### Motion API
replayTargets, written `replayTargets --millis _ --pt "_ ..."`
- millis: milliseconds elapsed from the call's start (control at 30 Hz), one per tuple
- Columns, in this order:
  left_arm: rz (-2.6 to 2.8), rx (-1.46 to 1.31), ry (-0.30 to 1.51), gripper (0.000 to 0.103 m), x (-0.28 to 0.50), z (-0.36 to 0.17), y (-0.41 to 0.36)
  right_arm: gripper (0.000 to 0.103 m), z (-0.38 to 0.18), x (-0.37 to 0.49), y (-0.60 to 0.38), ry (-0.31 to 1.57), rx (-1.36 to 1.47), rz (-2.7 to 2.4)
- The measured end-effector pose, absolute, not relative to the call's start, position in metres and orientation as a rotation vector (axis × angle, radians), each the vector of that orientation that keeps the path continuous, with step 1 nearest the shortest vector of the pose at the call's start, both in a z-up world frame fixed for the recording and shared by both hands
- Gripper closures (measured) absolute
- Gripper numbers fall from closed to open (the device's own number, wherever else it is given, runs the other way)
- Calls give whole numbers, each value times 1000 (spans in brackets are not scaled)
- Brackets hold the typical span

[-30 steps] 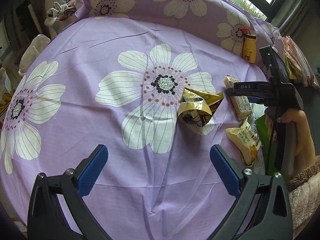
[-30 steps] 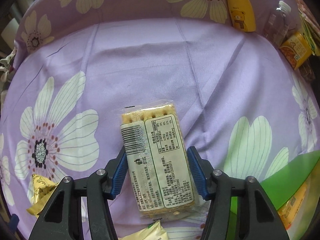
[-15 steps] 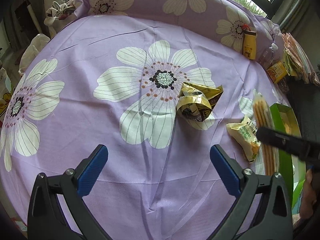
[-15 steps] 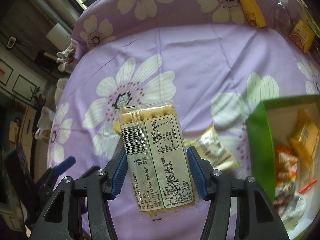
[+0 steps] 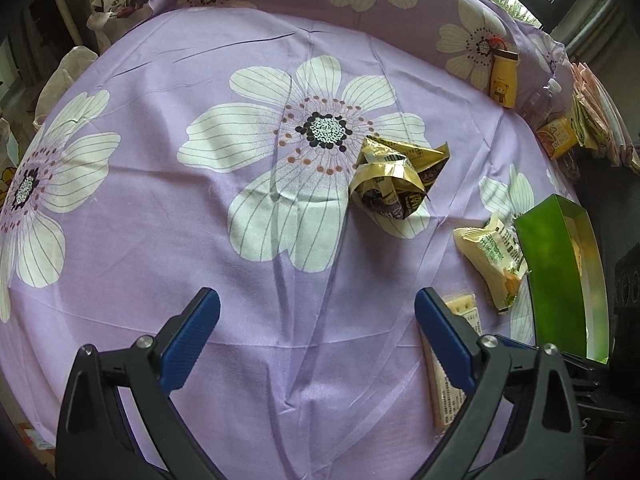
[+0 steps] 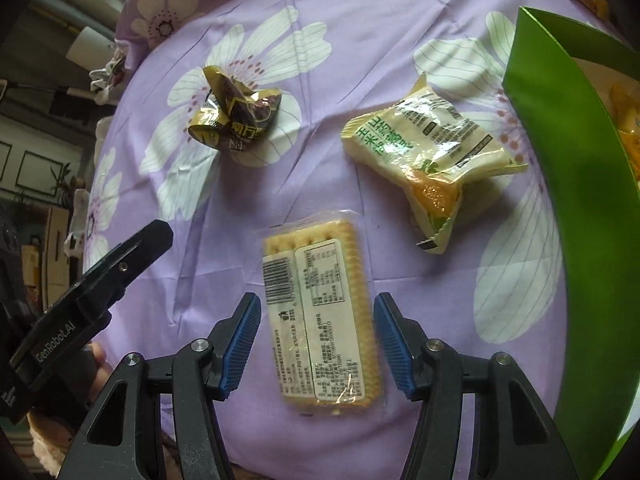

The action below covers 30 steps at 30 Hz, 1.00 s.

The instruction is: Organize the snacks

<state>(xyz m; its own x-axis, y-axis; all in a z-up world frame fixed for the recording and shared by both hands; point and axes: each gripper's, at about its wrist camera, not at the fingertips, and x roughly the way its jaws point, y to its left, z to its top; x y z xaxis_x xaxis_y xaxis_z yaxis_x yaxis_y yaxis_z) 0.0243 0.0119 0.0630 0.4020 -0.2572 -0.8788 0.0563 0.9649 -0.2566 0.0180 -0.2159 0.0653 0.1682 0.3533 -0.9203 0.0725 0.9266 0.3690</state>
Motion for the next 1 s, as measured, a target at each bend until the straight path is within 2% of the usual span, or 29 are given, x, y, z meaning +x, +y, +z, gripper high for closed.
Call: replayTargets --millis 100,267,467,700,833,1000 --pt "-246 -216 1171 11 21 59 4 35 76 15 -228 1345 419 217" --pt "-326 -244 1225 32 13 52 -12 34 87 11 -247 1267 479 163" --pt "-409 -219 1267 47 -1 43 -39 34 79 10 -253 1270 571 193" --pt "-481 -197 1272 58 -13 38 -59 35 61 13 -242 1334 595 213" --pt "-520 -239 1275 70 -13 36 -61 36 56 13 -234 1356 575 229" --pt "-521 -221 1246 72 -18 42 -65 41 56 12 -224 1363 514 215"
